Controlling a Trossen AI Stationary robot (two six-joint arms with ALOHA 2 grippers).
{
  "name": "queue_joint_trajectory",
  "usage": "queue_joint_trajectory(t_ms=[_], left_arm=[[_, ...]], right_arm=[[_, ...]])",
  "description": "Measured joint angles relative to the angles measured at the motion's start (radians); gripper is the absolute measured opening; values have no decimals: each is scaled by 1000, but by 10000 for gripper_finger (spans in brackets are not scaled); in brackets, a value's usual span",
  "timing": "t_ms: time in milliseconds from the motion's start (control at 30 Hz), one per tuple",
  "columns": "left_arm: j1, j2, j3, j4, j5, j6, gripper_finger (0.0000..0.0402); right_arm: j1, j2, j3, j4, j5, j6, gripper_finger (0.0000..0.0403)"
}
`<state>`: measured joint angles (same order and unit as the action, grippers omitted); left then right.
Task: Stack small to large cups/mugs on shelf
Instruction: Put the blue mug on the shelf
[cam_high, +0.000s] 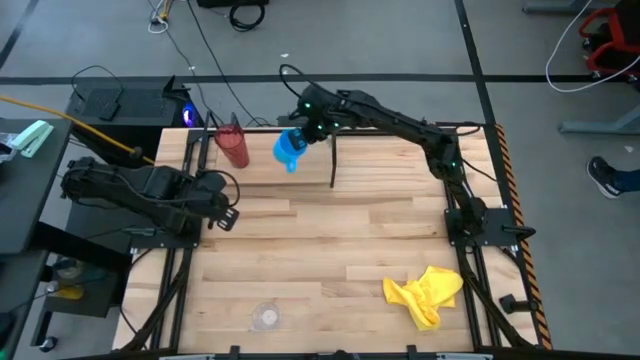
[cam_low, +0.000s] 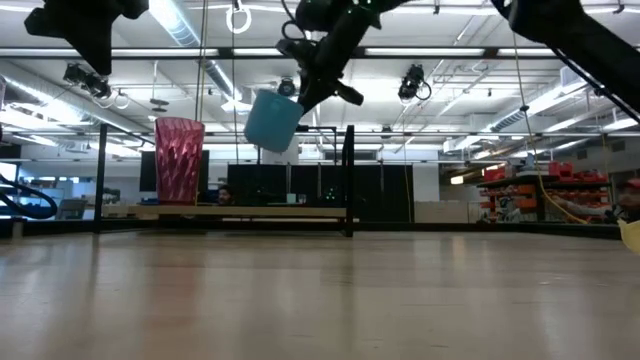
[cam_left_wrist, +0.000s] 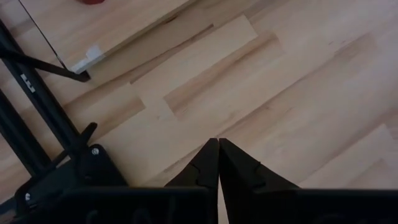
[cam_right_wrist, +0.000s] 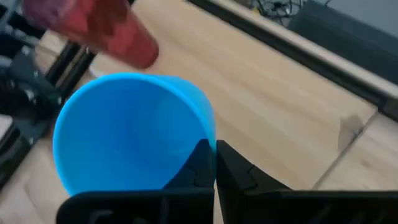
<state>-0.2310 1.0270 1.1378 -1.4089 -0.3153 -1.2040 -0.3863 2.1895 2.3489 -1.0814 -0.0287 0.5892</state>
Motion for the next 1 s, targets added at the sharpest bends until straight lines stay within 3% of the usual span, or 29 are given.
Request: queue_joint_trajectory(t_ms=[167, 800, 1000], left_arm=[[-10, -1, 0, 0, -4, -24, 16], [-10, 0, 0, 36, -34, -50, 16], [-6, 0, 0, 60, -93, -50, 10]], right_arm=[[-9, 31, 1, 75, -4, 38, 2], [4, 84, 0, 94, 35, 21, 2], [-1, 84, 0, 100, 37, 36, 2]])
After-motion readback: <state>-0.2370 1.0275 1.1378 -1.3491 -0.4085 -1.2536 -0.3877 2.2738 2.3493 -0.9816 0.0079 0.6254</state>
